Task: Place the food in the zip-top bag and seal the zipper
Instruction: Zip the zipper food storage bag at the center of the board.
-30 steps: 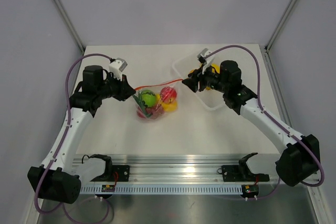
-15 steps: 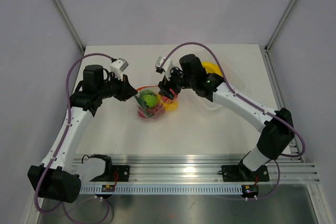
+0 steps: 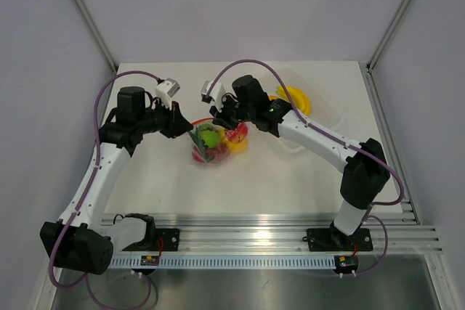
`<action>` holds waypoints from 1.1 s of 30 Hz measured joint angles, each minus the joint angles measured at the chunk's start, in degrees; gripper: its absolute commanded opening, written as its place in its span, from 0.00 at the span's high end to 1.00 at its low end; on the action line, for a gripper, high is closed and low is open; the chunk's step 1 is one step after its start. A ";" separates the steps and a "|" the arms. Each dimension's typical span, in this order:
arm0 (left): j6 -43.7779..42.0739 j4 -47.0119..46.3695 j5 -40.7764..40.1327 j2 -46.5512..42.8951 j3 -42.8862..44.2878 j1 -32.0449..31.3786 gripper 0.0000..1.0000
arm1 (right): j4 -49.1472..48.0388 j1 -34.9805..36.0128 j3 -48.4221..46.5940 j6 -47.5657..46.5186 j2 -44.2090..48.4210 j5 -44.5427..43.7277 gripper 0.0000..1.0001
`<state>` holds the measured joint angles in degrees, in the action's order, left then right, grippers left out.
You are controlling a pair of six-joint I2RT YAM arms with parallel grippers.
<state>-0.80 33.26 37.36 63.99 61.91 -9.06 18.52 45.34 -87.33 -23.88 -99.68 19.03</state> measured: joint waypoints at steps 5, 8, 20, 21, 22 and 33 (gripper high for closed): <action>-0.17 0.09 0.31 0.00 0.22 0.00 1.00 | -1.60 0.04 0.26 0.98 -0.04 -0.13 1.00; -0.42 0.17 0.31 0.00 0.39 0.00 1.00 | -4.90 0.04 2.12 1.40 -0.02 -0.61 1.00; -0.57 -0.48 0.15 -0.83 0.39 -0.42 0.85 | -14.47 -0.37 11.56 6.08 5.75 -1.95 1.00; -0.44 -0.57 0.17 -1.07 0.39 -0.42 0.72 | -14.49 -0.39 11.69 6.23 6.01 -1.86 1.00; -0.46 -0.79 0.15 -1.29 0.39 -0.42 0.67 | -14.47 -0.39 11.82 6.34 6.29 -2.01 1.00; 2.71 -1.07 -1.20 -2.36 2.78 0.09 0.57 | -14.36 -2.80 12.98 7.30 6.95 -3.08 1.00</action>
<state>1.91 32.18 36.16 61.63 64.69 -8.97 4.16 42.54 -74.35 -16.58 -92.73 15.94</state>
